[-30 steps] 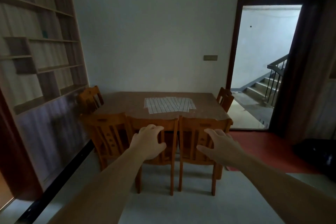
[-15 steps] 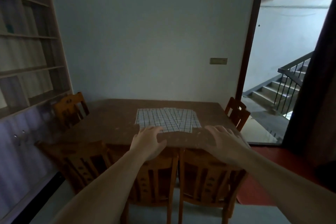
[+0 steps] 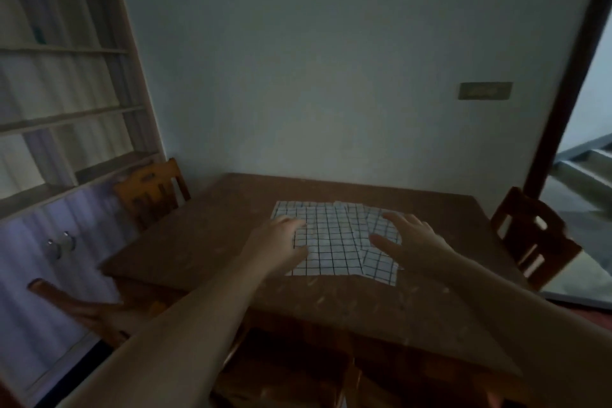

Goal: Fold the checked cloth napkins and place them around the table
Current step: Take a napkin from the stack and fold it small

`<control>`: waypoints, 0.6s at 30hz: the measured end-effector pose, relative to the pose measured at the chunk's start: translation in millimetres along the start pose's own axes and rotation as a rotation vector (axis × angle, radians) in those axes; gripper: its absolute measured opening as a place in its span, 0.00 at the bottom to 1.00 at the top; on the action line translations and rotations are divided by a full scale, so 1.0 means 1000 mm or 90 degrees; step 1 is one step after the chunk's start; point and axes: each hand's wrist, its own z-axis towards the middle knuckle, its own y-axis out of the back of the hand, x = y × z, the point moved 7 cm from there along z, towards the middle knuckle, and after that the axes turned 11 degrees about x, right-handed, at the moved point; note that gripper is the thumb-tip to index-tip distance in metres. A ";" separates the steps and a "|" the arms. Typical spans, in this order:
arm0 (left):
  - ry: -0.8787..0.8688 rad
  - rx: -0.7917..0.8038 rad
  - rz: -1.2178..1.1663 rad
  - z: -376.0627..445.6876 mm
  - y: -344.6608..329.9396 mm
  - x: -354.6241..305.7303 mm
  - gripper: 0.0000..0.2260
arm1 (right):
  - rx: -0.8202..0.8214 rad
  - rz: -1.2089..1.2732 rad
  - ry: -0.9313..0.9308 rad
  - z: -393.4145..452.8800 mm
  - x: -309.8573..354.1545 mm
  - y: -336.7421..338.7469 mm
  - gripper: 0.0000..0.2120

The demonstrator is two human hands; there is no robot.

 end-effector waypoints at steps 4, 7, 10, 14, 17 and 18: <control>0.037 -0.001 -0.012 0.061 0.007 0.034 0.27 | 0.007 -0.043 0.037 0.078 0.008 0.005 0.37; 0.060 0.000 -0.032 0.110 0.002 0.065 0.27 | 0.027 -0.061 0.043 0.134 0.010 -0.009 0.37; 0.063 0.016 -0.047 0.163 -0.017 0.100 0.26 | 0.055 -0.081 0.033 0.194 0.007 -0.035 0.38; 0.037 0.070 -0.069 0.235 -0.051 0.154 0.27 | 0.090 -0.080 0.000 0.274 0.002 -0.073 0.38; 0.043 0.125 -0.080 0.282 -0.078 0.197 0.27 | 0.131 -0.070 -0.008 0.330 -0.004 -0.108 0.41; 0.048 0.139 -0.079 0.295 -0.088 0.210 0.27 | 0.142 -0.066 -0.010 0.347 -0.006 -0.120 0.42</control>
